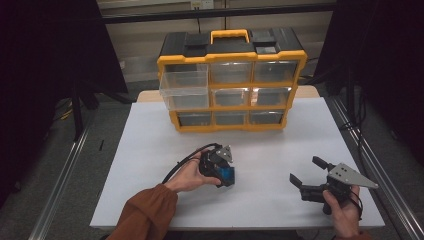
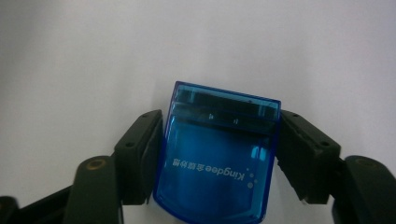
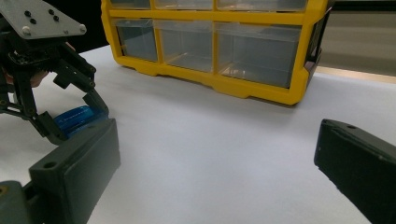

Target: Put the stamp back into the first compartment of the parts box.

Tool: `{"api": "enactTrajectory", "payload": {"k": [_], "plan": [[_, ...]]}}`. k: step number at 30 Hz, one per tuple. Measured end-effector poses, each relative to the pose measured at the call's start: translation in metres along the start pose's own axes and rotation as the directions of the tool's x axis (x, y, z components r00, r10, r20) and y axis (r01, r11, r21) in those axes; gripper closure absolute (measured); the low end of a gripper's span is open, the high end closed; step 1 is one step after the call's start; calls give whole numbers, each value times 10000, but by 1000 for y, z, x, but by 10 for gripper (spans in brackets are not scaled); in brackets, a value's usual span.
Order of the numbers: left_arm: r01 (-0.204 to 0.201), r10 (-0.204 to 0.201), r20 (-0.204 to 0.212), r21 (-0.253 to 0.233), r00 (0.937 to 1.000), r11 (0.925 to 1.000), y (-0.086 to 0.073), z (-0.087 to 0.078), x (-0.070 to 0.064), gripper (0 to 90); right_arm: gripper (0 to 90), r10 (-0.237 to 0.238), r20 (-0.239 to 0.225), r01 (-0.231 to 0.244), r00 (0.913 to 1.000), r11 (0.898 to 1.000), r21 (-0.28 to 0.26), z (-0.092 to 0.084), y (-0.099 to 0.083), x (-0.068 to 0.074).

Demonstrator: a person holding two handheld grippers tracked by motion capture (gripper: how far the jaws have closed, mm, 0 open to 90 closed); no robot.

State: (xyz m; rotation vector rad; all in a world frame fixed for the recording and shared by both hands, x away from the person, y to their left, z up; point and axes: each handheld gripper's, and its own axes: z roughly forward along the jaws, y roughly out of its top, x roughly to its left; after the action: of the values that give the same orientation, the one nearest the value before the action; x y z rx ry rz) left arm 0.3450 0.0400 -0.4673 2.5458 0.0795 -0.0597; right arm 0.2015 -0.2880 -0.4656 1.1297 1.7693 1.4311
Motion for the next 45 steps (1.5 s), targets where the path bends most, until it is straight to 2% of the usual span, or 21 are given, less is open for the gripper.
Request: {"api": "enactTrajectory", "payload": {"k": [3, 4, 5, 12, 13, 16, 20, 22, 23, 24, 25, 27, 29, 32, 34, 35, 36, 38, 39, 40, 45], "plan": [[-56, 56, -46, 31, 10000, 10000, 0, -1, 0, 377, 2, -19, -3, 19, 10000, 10000, 17, 0, 0, 0], [77, -78, -296, -18, 9995, 10000, -1, -1, -1, 395, 2, -2, -2, 2, 10000, 10000, 12, 0, 0, 0], [76, -76, 26, -7, 10000, 10000, -1, -2, 1, 411, 2, -2, 0, 2, 10000, 10000, 8, 0, 0, 0], [376, -375, 45, -148, 9993, 9992, -2, -3, 2, 413, 2, 22, 42, -22, 10000, 10000, -16, 0, 0, 0], [470, -480, -237, -404, 9986, 9981, -3, -2, 1, 413, 2, 21, 37, -21, 10000, 10000, -16, 0, 0, 0], [409, -407, 57, -430, 9992, 9982, -3, -8, 5, 413, 2, 56, 43, -56, 10000, 10000, -23, -1, 0, 0], [507, -533, -229, -1015, 9983, 9935, -3, -16, 4, 413, 2, 103, 92, -103, 9999, 9999, -58, -1, 0, -1], [460, -469, -61, -1110, 9989, 9928, -3, -18, 5, 413, 2, 109, 83, -108, 9999, 9999, -62, -1, 0, -1], [507, -580, -428, -1551, 9974, 9866, -4, -21, 3, 413, 2, 110, 92, -109, 9999, 9999, -59, -1, 0, -1], [507, -580, -428, -1551, 9974, 9866, -4, -21, 3, 413, 2, 110, 92, -109, 9999, 9999, -59, -1, 0, -1], [548, -657, -521, -1885, 9965, 9805, -4, -23, 1, 413, 2, 96, 68, -95, 9999, 9999, -53, -1, 0, -1], [480, -576, -454, -1898, 9973, 9806, -4, -25, 1, 413, 2, 109, 67, -108, 9999, 9999, -52, -2, 1, -1], [564, -674, -423, -2207, 9968, 9737, -4, -29, 0, 413, 2, 86, 73, -86, 9999, 9999, -59, -1, 0, -1], [522, -633, -455, -2135, 9970, 9756, -4, -34, -1, 413, 2, 105, 66, -105, 9999, 9999, -37, -2, 1, -1], [629, -725, -320, -2367, 9969, 9695, -5, -36, -3, 413, 2, 61, 94, -60, 9999, 10000, -46, -2, 1, -1], [549, -704, -533, -2506, 9961, 9665, -5, -37, -5, 413, 2, 61, 94, -60, 9999, 10000, -46, -2, 1, -1], [700, -898, -527, -3003, 9946, 9513, -6, -40, -9, 413, 2, 124, 77, -124, 9999, 9999, -47, -2, 1, -1], [668, -877, -572, -2986, 9945, 9520, -6, -42, -11, 413, 2, 133, 96, -133, 9999, 9999, -60, -2, 1, -1], [687, -939, -612, -3300, 9937, 9415, -6, -45, -14, 413, 2, 112, 95, -111, 9999, 9999, -80, -2, 1, -1], [681, -966, -669, -3423, 9931, 9371, -6, -48, -15, 413, 2, 103, 97, -102, 9999, 9999, -79, -2, 1, -1], [720, -1066, -723, -3747, 9917, 9243, -6, -57, -15, 413, 2, 90, 72, -89, 9999, 9999, -87, -2, 1, -1]]}}
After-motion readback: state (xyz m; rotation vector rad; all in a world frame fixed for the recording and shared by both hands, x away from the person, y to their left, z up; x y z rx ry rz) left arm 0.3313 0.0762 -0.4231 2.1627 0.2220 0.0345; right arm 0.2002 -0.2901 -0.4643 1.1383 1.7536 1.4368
